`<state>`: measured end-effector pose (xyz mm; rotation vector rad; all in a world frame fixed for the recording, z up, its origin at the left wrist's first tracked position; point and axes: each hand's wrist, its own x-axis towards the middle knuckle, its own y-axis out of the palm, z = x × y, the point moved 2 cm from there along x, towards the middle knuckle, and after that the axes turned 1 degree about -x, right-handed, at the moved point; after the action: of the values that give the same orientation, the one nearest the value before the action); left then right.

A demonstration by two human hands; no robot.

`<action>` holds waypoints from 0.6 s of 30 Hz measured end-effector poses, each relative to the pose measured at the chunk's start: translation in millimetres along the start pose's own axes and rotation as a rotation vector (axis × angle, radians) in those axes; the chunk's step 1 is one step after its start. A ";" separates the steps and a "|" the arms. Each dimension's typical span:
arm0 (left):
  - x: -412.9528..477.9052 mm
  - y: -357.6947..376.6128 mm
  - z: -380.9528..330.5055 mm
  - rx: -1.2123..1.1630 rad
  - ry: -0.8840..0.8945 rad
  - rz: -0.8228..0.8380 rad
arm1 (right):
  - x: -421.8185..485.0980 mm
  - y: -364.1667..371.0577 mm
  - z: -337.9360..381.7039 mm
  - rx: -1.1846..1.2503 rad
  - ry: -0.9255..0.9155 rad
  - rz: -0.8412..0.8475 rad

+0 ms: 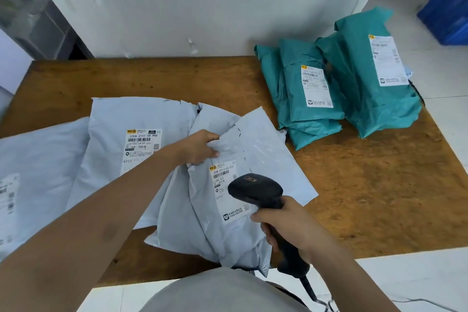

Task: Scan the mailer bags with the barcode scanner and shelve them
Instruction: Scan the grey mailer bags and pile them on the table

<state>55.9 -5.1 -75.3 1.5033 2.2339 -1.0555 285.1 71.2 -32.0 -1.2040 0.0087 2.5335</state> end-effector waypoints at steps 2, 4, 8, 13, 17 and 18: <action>1.3 0.1 4.3 -0.008 -0.009 -0.011 | -0.2 2.0 0.7 0.022 0.010 0.000; 1.4 -0.2 6.1 -0.022 -0.011 -0.016 | -1.7 3.7 0.4 0.047 0.028 0.013; 1.0 0.0 6.6 -0.036 -0.007 -0.011 | -1.6 5.4 -1.3 0.064 0.042 0.021; -1.9 -0.3 3.3 -0.060 0.008 -0.009 | -1.6 6.5 -1.1 0.099 0.040 0.015; -2.3 0.5 4.9 -0.070 -0.008 -0.015 | -1.3 6.6 -2.8 0.143 0.047 0.008; -2.3 0.6 4.8 -0.059 -0.009 -0.025 | -1.2 6.7 -3.2 0.151 0.049 0.011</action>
<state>56.6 -9.9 -77.6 1.4467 2.2631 -0.9920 286.1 64.0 -34.1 -1.2081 0.2145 2.4623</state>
